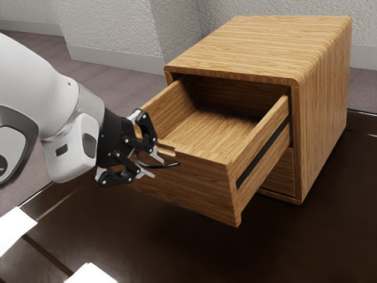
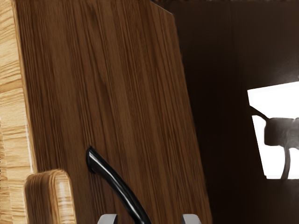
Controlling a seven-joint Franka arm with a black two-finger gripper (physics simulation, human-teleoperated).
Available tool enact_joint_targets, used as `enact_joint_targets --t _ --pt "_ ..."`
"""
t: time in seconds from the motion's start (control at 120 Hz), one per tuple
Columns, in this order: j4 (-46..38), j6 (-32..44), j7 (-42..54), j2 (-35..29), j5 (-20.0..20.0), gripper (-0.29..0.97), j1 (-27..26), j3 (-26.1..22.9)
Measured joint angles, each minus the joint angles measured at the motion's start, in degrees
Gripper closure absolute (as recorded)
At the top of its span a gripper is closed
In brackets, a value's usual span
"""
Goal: Pull the drawer handle with one arm to open the drawer
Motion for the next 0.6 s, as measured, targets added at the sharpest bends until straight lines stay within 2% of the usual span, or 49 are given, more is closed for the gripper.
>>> enact_joint_targets --t 0.083,0.133,0.183,0.25,0.292,0.342,0.433,0.6 --pt "3.04 -0.85 -0.37 0.36 -1.14 0.50 -0.61 -0.27" --pt "8.62 -2.83 -0.61 2.87 -1.61 0.48 -0.84 -0.32" --pt "18.11 -6.72 -0.84 8.70 -1.73 0.44 -0.55 0.07" --pt "33.63 -14.26 -1.13 18.63 -1.57 0.32 -0.13 1.95" --pt "43.61 -20.06 -1.52 25.49 -1.48 0.26 1.47 3.17" --pt "51.51 -26.82 -2.42 31.48 -0.91 0.21 4.06 3.79" --pt "55.96 -36.17 -5.59 34.92 0.63 0.13 8.56 4.15" --pt "56.91 -45.84 -11.82 34.12 1.91 0.06 16.98 4.19"
